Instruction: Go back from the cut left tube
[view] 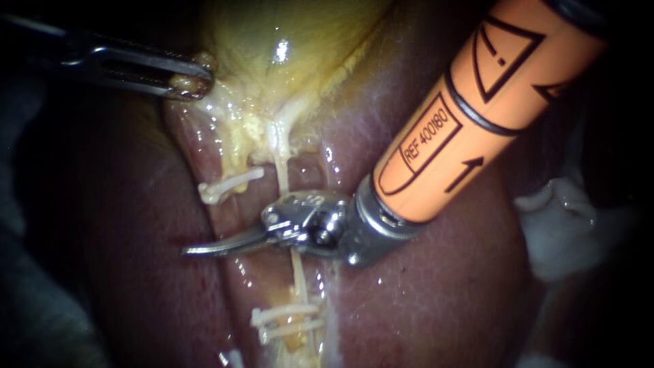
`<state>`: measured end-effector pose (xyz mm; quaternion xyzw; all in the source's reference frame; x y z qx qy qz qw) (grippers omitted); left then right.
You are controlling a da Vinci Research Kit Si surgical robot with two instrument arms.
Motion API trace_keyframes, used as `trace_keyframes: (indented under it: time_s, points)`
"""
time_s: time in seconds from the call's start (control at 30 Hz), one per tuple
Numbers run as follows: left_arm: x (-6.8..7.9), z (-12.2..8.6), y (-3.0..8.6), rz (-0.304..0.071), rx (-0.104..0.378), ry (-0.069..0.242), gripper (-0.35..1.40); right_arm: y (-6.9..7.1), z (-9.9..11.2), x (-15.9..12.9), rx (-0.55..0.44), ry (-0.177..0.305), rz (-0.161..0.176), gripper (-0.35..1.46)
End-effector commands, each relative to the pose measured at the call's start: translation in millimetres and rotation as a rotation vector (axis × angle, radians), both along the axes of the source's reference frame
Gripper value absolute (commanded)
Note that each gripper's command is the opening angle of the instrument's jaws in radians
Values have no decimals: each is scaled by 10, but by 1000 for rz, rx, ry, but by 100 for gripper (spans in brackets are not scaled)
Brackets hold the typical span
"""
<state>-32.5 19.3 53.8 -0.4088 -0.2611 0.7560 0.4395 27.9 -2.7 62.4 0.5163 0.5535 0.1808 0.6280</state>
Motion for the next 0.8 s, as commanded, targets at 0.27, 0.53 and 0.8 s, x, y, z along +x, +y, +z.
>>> trace_keyframes:
  time_s: [0.27,0.53,0.8]
  points:
    - [1,0,0,-2,5,0,-35,-3,5,5,2,-2,-2,101]
    - [2,0,0,-2,5,0,-35,-11,11,9,-11,-36,53,138]
    - [4,1,-1,-3,3,1,-35,-14,-2,-17,-164,-72,209,143]
